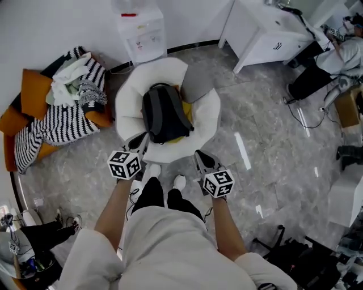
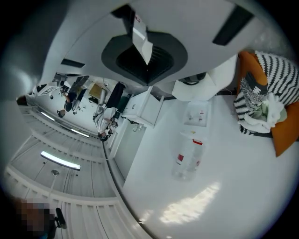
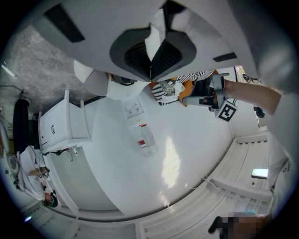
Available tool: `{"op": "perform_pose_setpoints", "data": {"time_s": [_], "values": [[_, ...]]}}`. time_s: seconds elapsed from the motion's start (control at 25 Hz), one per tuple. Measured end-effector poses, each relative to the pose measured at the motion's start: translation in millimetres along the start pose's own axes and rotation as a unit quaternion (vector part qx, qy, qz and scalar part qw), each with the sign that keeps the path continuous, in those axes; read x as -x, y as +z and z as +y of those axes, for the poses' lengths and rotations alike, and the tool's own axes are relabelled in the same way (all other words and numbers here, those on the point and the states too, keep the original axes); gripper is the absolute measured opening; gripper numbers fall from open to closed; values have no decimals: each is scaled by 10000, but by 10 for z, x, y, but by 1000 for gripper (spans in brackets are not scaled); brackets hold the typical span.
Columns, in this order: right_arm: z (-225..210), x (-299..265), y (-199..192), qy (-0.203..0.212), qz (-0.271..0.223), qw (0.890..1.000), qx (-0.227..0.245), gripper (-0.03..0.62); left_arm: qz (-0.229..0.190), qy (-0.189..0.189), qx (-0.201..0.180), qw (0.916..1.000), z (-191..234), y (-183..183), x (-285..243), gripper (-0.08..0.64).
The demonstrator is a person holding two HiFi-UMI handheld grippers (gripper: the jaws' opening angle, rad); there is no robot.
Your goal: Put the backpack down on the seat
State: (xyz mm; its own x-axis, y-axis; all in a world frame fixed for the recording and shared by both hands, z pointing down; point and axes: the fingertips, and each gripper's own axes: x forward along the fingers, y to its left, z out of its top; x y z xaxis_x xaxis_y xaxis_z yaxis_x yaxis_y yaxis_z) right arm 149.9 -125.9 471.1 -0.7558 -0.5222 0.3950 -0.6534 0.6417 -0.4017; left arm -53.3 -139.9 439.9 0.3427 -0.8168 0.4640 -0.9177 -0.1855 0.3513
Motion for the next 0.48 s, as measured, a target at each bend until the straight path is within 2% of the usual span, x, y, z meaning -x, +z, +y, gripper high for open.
{"op": "perform_pose_setpoints", "data": {"time_s": [0.24,0.48], "values": [[71,252,81,33,-80,9999,103,23,-275,-62,-27,9996,-239,128,338,17],[298,216,361,245,-268,9989,291,23,-321,-270,-245,9988,-345,238,550,17]]}}
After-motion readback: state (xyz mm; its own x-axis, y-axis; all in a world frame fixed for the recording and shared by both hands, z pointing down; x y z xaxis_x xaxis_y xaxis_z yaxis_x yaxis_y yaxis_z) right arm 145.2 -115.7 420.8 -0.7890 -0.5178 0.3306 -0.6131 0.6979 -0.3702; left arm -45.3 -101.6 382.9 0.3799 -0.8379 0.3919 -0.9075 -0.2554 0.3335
